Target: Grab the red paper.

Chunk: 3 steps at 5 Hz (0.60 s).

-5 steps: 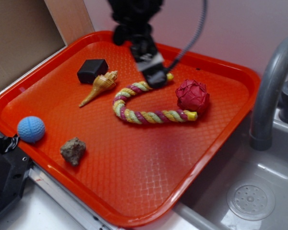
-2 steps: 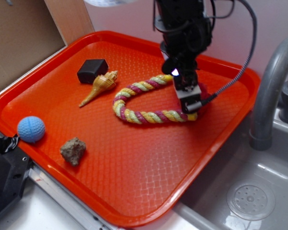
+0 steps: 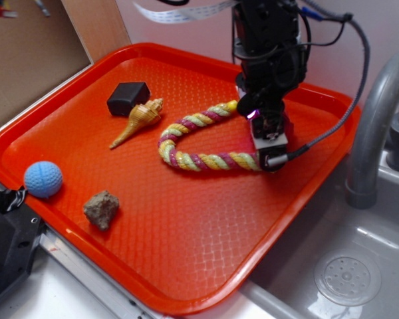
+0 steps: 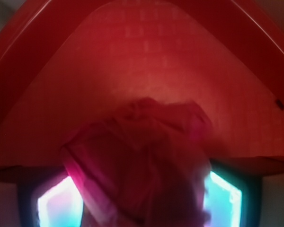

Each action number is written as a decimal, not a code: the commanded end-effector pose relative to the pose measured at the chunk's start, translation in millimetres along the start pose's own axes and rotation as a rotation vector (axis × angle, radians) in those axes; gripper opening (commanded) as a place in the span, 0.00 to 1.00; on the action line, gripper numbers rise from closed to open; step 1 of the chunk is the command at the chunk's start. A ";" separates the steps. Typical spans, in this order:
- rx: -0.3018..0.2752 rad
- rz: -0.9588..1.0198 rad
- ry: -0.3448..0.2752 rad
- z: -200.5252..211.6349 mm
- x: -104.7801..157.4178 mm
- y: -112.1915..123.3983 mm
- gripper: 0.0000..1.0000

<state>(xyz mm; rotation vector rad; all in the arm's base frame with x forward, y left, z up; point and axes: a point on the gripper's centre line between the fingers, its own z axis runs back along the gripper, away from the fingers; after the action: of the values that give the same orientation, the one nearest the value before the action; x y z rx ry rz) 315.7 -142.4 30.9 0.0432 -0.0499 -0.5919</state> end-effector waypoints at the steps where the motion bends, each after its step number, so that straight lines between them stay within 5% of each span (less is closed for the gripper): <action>1: -0.035 -0.038 -0.001 -11.0 11.2 -4.0 1.00; 2: -0.042 -0.060 0.009 -17.0 10.5 -8.1 0.00; 3: -0.015 -0.047 0.013 -13.4 6.3 -8.1 0.00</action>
<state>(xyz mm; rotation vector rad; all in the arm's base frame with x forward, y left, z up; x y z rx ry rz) 324.0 -148.5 19.1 0.0341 -0.0303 -0.6247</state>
